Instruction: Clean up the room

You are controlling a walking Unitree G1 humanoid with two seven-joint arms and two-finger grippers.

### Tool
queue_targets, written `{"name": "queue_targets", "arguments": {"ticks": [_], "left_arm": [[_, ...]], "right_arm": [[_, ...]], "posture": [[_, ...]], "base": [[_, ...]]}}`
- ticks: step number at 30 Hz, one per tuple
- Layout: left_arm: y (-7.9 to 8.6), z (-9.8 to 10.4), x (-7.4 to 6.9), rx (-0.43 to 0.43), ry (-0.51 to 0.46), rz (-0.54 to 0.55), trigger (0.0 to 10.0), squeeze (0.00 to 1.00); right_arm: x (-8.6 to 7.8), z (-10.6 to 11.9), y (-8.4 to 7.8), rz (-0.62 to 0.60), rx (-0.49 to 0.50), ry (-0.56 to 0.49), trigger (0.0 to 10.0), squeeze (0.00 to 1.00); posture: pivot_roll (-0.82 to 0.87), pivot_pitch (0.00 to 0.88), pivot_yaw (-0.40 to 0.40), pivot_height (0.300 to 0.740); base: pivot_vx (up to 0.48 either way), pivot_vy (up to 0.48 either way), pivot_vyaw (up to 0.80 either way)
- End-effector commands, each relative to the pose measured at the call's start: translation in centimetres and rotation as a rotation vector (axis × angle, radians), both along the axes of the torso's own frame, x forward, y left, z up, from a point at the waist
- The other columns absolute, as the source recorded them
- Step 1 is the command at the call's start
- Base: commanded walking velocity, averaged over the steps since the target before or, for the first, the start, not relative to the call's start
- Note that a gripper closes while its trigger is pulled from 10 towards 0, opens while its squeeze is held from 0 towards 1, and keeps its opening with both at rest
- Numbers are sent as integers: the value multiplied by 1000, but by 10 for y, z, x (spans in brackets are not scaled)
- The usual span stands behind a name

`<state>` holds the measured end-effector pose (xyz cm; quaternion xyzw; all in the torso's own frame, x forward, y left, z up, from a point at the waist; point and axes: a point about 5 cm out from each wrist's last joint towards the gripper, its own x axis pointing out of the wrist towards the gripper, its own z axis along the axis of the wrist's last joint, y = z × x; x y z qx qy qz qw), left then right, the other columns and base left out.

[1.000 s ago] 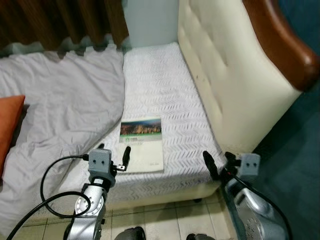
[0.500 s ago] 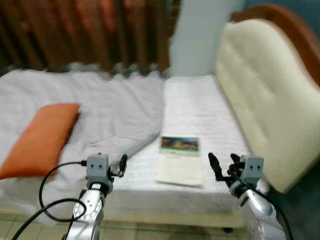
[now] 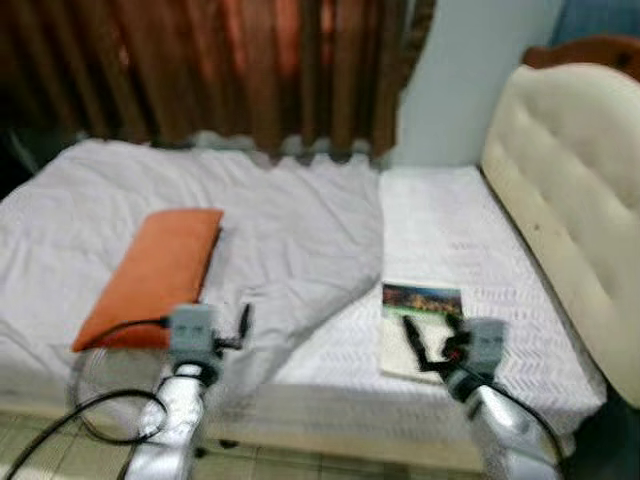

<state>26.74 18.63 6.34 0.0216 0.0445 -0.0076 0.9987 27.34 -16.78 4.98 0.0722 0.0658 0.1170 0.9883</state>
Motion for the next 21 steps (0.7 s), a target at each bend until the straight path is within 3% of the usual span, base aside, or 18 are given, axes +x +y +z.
{"name": "queue_targets", "arguments": {"ticks": [1, 6, 10, 13, 16, 21], "left_arm": [[-7, 1, 3, -26, 1, -17, 10000, 0], [-14, -1, -12, -48, -33, -55, 10000, 0], [-25, 4, -31, -29, -79, -111, 10000, 0], [-25, 2, -39, -28, -71, -119, 10000, 0], [-23, 0, -39, -30, -63, -109, 10000, 0], [-16, -3, -27, -26, -21, -66, 10000, 0]], "right_arm": [[1, -2, -11, -35, -51, 9, 10000, 0], [-11, -2, -19, -38, -46, -3, 10000, 0], [-32, -1, -30, -62, -34, -40, 10000, 0], [-43, -8, -33, -66, -44, -10, 10000, 0], [-42, -10, -32, -59, -48, 0, 10000, 0], [-21, -7, -23, -3, -55, -3, 10000, 0]], "posture": [[3, 0, -12, 740], [0, 0, -47, 740], [9, 0, -63, 740], [17, 0, -64, 740], [18, 0, -62, 740], [26, 0, -51, 740]], "base": [[0, 428, 0], [0, 443, 0], [0, 457, 0], [0, 460, 0], [0, 465, 0], [0, 466, 0]]}}
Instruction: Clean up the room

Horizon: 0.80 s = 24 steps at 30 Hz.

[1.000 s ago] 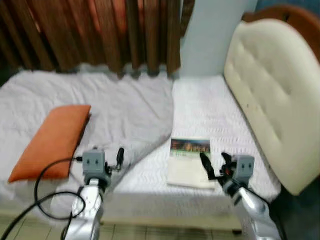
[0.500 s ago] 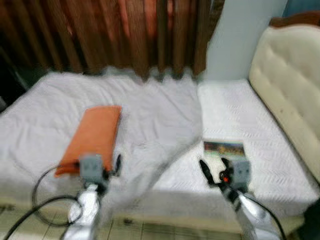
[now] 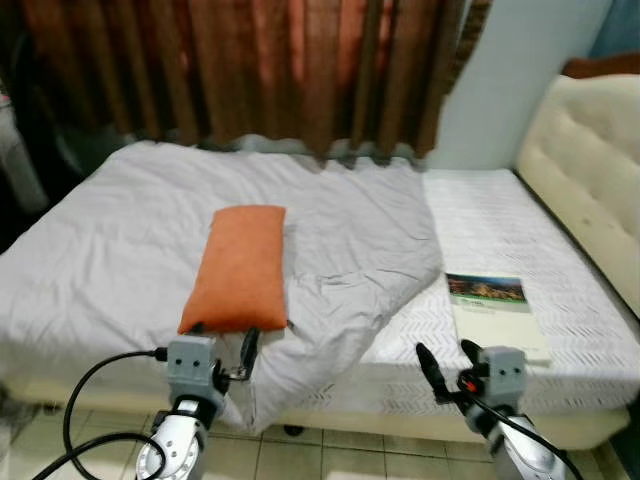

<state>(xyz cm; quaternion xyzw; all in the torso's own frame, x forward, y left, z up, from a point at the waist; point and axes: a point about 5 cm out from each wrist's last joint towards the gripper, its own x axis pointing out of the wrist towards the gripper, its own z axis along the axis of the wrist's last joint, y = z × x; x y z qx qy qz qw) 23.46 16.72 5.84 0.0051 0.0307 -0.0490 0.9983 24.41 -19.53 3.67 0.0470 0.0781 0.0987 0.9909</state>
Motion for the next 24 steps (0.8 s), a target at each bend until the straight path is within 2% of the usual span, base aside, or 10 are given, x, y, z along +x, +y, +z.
{"name": "queue_targets", "arguments": {"ticks": [1, 3, 5, 11, 12, 15, 16, 17, 23, 24], "left_arm": [[3, 2, 6, 11, 4, 16, 10000, 0], [4, 0, 9, 68, 24, 52, 10000, 0], [0, 6, 10, 18, -16, 36, 10000, 0], [0, 6, 16, 21, 10, 71, 10000, 0], [1, 5, 16, 27, 14, 75, 10000, 0], [6, 4, 16, 70, 25, 92, 10000, 24], [6, 4, 17, 76, 25, 92, 10000, 165], [7, 4, 17, 79, 24, 89, 10000, 1000], [3, 6, 24, 82, 33, 61, 10000, 1000], [2, 7, 26, 83, 36, 54, 10000, 1000]], "right_arm": [[8, 6, 5, 30, 1, -23, 10000, 0], [16, 8, 9, 44, 8, -21, 10000, 0], [19, 9, 9, 39, 19, -20, 10000, 0], [27, 6, 14, 28, 16, 0, 10000, 0], [27, 5, 12, -1, 0, 7, 10000, 953], [26, 7, 11, 1, 22, -17, 10000, 1000], [26, 8, 11, 4, 12, -22, 10000, 1000], [26, 10, 11, 8, 19, -29, 10000, 1000], [31, 13, 12, 3, -12, -47, 10000, 1000], [33, 14, 13, 7, -22, -49, 10000, 820]], "posture": [[26, 0, -51, 740], [30, 0, -47, 740], [30, 0, -47, 740], [34, 0, -41, 740], [33, 0, -40, 740], [33, 0, -41, 740], [33, 0, -41, 740], [33, 0, -41, 740], [24, 0, -38, 740], [24, 0, -38, 740]], "base": [[0, 469, 0], [0, 0, 0], [0, 0, 0], [270, 170, 0], [409, 247, 0], [400, 261, 0], [371, 300, 0], [356, 319, 0], [390, 279, 0], [409, 247, 0]]}}
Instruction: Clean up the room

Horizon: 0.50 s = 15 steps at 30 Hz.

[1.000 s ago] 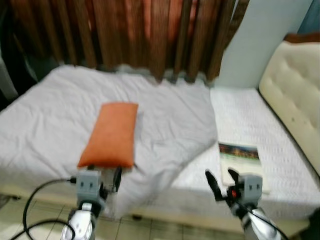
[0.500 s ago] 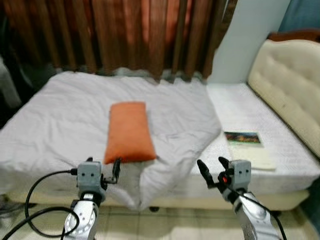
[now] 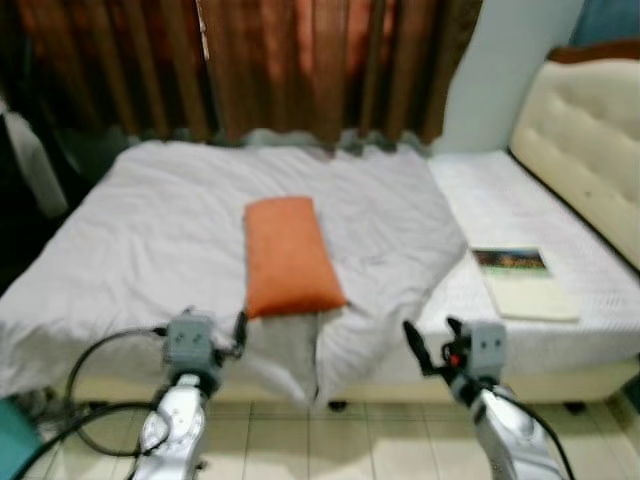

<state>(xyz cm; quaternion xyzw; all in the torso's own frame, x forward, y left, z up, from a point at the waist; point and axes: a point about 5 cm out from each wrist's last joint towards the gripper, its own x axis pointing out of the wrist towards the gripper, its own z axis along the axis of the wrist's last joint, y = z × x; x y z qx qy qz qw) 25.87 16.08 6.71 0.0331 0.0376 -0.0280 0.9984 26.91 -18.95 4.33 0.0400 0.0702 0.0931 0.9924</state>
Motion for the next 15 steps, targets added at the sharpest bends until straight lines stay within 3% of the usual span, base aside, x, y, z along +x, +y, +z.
{"name": "queue_targets", "arguments": {"ticks": [1, 2, 3, 4, 5, 12, 15], "left_arm": [[6, -2, 4, 26, 30, 0, 10000, 1000], [6, -2, 4, 26, 30, 0, 10000, 1000], [5, -1, 6, 35, 26, -12, 10000, 894], [5, -1, 6, 35, 26, -12, 10000, 894], [5, -1, 7, 49, 29, -11, 10000, 0], [6, 2, 8, 50, 8, 14, 10000, 0], [6, 2, 9, 78, 13, 9, 10000, 0]], "right_arm": [[9, 8, 8, 24, -18, -33, 10000, 55], [9, 8, 8, 24, -18, -33, 10000, 55], [9, 8, 8, 23, -22, -31, 10000, 0], [9, 8, 8, 23, -22, -31, 10000, 0], [9, 7, 8, 16, -15, -26, 10000, 0], [6, 5, 9, 17, 10, -12, 10000, 0], [6, 3, 10, 24, 13, -8, 10000, 0]], "posture": [[22, 0, -36, 740], [22, 0, -36, 740], [19, 0, -34, 740], [19, 0, -34, 740], [19, 0, -34, 740], [13, 0, -28, 740], [11, 0, -28, 740]], "base": [[412, 244, 0], [412, 244, 0], [390, 0, 0], [390, 0, 0], [0, 0, 0], [0, 0, 0], [397, -264, 0]]}}
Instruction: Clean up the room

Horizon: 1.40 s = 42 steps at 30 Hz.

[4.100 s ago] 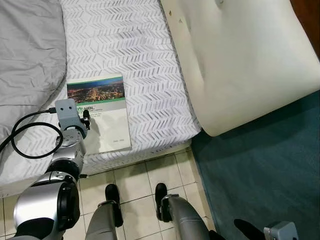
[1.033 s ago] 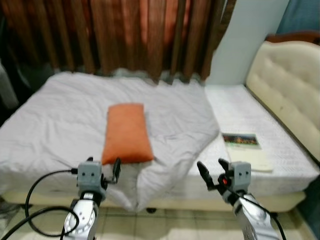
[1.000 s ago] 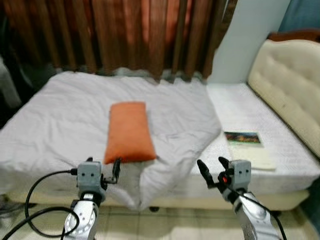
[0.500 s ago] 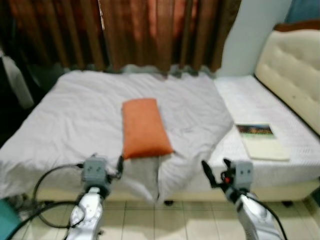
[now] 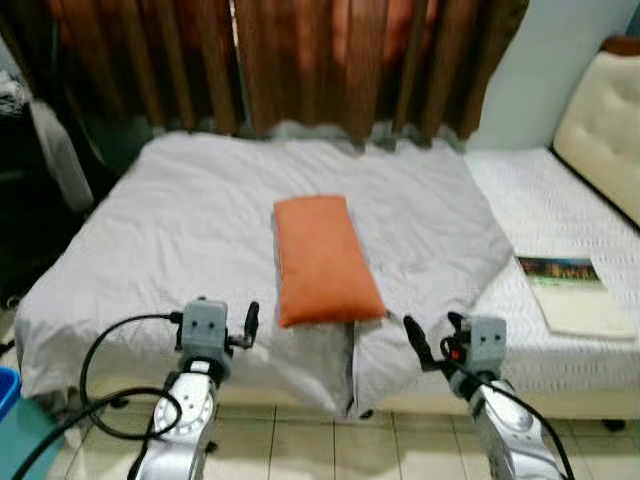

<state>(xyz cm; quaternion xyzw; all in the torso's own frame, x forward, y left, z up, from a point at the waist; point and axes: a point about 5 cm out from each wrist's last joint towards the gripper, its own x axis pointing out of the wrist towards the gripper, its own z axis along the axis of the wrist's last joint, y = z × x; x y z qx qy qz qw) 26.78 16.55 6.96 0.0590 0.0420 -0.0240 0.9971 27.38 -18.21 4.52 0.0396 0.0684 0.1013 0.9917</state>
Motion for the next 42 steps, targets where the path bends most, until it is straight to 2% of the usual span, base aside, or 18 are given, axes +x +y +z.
{"name": "queue_targets", "arguments": {"ticks": [1, 10, 12, 21, 36, 42], "left_arm": [[1, 0, 0, 26, 6, 3, 10000, 0], [0, -4, 0, 60, 27, -8, 10000, 0], [-2, -3, 0, 9, 24, -13, 10000, 0], [0, 1, 0, -25, 6, 9, 10000, 0], [-1, 2, 0, -15, 1, -22, 10000, 0], [-1, 2, 2, -12, -3, -29, 10000, 0]], "right_arm": [[1, 2, 3, 7, 12, -3, 10000, 0], [-1, 1, 6, 32, 23, 1, 10000, 0], [-2, 0, 7, 40, 26, 5, 10000, 0], [-2, 0, 8, 59, 28, 11, 10000, 0], [-2, -2, 12, 90, 20, 29, 10000, 0], [0, -3, 12, 85, 18, 38, 10000, 0]], "posture": [[11, 0, -28, 740], [9, 0, -28, 740], [7, 0, -29, 740], [9, 1, -32, 740], [18, 0, -30, 740], [15, 0, -27, 740]], "base": [[375, -296, 0], [280, -243, 0], [0, 0, 0], [447, 0, 0], [466, 0, 0], [480, 0, -756]]}}
